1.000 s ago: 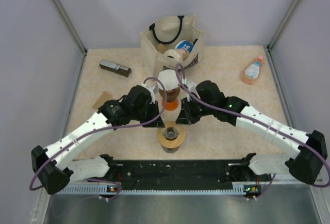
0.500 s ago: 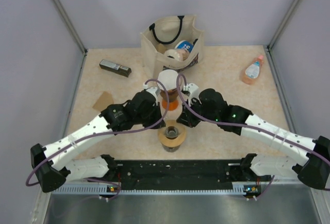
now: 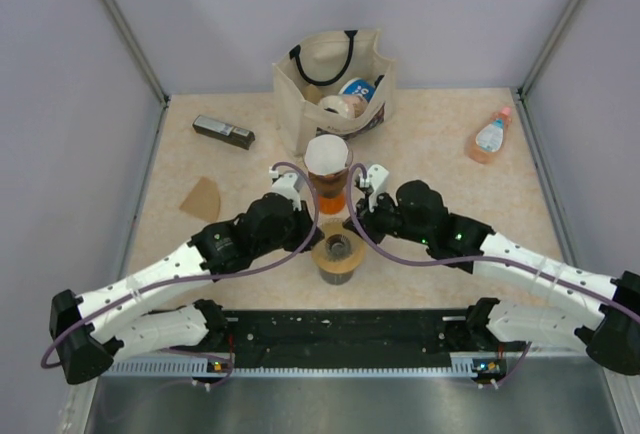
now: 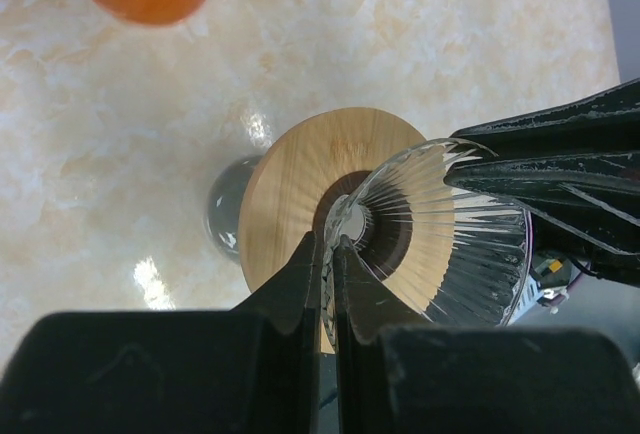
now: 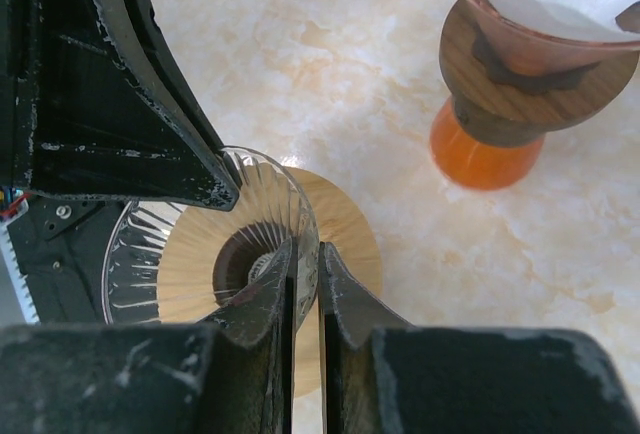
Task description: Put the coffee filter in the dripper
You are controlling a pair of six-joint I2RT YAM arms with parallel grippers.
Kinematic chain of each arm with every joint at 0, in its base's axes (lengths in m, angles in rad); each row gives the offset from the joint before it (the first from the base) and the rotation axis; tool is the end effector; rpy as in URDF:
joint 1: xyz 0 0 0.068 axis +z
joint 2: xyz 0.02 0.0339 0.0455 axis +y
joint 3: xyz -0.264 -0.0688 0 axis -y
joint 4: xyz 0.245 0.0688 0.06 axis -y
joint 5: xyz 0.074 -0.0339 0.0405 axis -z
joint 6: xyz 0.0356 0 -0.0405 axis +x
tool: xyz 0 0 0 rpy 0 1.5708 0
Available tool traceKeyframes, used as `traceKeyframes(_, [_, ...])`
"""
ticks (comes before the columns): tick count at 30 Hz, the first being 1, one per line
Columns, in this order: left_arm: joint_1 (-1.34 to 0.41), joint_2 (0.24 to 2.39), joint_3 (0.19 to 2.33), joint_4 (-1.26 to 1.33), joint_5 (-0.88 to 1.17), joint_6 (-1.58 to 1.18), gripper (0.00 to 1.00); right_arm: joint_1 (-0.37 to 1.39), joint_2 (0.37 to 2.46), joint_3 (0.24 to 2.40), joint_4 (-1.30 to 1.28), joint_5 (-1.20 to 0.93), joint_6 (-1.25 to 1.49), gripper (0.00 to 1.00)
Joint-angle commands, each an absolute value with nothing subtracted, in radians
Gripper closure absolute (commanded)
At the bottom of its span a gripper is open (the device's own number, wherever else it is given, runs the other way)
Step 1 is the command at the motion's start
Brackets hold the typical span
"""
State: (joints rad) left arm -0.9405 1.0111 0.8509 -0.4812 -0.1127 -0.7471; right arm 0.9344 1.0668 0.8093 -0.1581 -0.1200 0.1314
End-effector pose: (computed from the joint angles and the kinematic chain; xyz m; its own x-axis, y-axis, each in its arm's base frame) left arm 0.1323 -0.1745 0.2919 -0.7681 -0.0928 -0.6336 0.3103 0.8115 -0.4951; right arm 0.1420 0.1994 0.2962 -0.3510 -0.2561 -0.9007 -0.8247 0.5402 0.1678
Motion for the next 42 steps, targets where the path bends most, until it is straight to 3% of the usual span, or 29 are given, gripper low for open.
traceKeyframes(1, [-0.951, 1.028, 0.712, -0.459, -0.189, -0.646, 1.0, 0.962, 1.103, 0.715, -0.259, -0.141, 0.044, 1.0])
traceKeyframes(11, [-0.951, 1.184, 0.859, -0.64, -0.153, -0.69, 1.0, 0.942, 1.177, 0.716, -0.353, -0.121, 0.196, 1.0])
traceKeyframes(24, [-0.951, 1.249, 0.801, -0.618, -0.14, -0.759, 1.0, 0.931, 1.19, 0.638, -0.328, -0.1, 0.215, 1.0])
traceKeyframes(30, [-0.951, 1.229, 0.871, -0.64, -0.14, -0.736, 1.0, 0.93, 1.134, 0.73, -0.382, -0.089, 0.198, 1.0])
traceKeyframes(34, [-0.951, 1.233, 0.926, -0.669, -0.137, -0.727, 1.0, 0.93, 1.146, 0.824, -0.417, -0.117, 0.184, 0.93])
traceKeyframes(42, [-0.951, 1.246, 0.974, -0.68, -0.179, -0.753, 0.84, 0.93, 1.161, 0.882, -0.384, -0.123, 0.198, 0.85])
